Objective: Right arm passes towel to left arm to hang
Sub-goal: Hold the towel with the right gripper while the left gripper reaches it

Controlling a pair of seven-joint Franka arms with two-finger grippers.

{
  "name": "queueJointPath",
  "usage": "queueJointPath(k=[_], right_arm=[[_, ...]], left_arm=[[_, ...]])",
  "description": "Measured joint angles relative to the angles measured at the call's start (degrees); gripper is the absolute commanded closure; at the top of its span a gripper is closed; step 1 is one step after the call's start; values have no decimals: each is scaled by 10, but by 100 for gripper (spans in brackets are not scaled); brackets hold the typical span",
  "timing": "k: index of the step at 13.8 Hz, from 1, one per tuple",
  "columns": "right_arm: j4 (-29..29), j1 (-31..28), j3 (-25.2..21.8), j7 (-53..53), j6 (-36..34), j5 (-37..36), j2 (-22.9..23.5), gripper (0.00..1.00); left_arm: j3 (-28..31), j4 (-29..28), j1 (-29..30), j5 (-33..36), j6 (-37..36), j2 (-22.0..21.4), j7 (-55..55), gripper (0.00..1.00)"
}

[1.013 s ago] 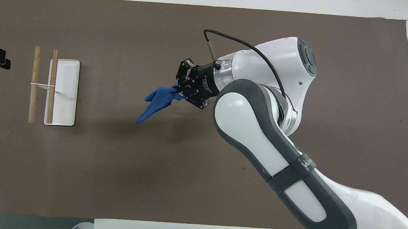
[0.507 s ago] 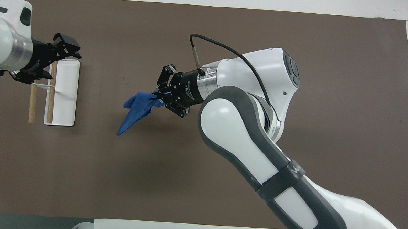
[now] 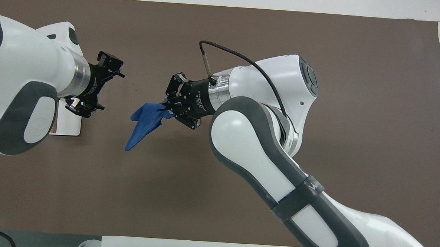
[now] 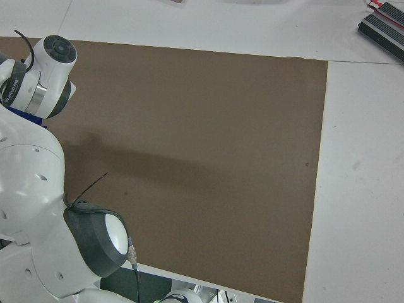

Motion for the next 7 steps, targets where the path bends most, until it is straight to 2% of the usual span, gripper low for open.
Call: queueJointPath(k=[7], right_arm=[[-1,0,0,0,5,0,0,99]], left_arm=[[0,-54,-37,-39,13,-31,-96,3]])
